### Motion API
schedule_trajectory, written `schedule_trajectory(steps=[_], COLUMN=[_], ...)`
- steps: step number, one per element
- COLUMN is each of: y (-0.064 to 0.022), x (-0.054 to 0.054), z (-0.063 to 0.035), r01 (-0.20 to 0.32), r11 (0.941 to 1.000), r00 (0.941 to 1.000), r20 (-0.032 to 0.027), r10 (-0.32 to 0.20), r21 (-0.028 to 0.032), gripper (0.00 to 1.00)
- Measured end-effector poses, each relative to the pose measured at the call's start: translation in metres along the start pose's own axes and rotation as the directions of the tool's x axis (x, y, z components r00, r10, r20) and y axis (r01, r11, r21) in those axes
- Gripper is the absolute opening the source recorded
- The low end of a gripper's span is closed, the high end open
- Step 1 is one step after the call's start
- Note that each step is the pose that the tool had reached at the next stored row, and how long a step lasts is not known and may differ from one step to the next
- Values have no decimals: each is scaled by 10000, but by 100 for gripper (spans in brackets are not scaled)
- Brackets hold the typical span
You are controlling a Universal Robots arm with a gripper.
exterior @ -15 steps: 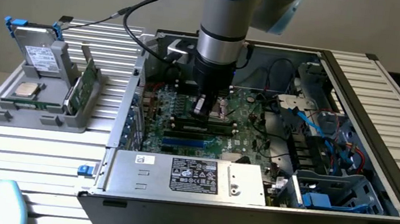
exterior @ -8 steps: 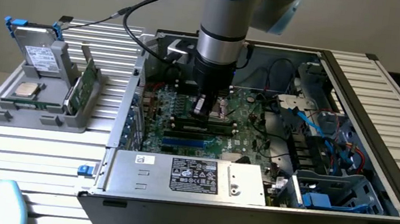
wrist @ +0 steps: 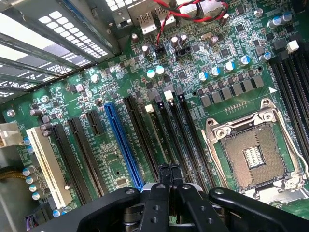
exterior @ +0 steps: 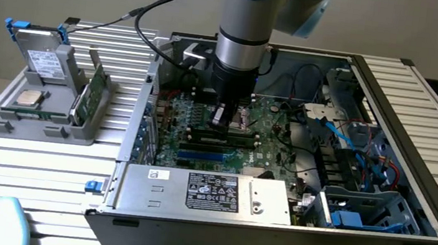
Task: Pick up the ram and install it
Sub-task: 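Press down the ram until it locks into place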
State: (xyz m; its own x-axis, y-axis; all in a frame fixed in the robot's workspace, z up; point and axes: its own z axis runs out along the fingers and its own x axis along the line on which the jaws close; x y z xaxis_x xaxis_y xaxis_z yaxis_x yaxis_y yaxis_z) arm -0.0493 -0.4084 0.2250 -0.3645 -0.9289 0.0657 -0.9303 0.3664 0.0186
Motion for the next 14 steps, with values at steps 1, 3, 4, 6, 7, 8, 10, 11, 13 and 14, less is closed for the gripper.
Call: schedule_trajectory(steps=[1,3,4,6,7,8,10,11,13,14], y=[0,0,0,-1,-1,-1,-1,-1,0,0], x=[0,0,0,0,0,0,0,0,0,0], z=[0,0,0,0,0,0,0,0,0,0], r01=[0,0,0,2,2,2,2,2,0,0], r11=[10000,10000,10000,10000,10000,10000,10000,10000,10000,10000], r00=[10000,10000,10000,10000,10000,10000,10000,10000,10000,10000], r20=[0,0,0,0,0,0,0,0,0,0], r10=[0,0,0,-2,-2,-2,-2,-2,0,0], r21=[0,0,0,-1,-1,0,0,0,1,0], gripper=[11,11,11,11,11,11,11,11,11,11])
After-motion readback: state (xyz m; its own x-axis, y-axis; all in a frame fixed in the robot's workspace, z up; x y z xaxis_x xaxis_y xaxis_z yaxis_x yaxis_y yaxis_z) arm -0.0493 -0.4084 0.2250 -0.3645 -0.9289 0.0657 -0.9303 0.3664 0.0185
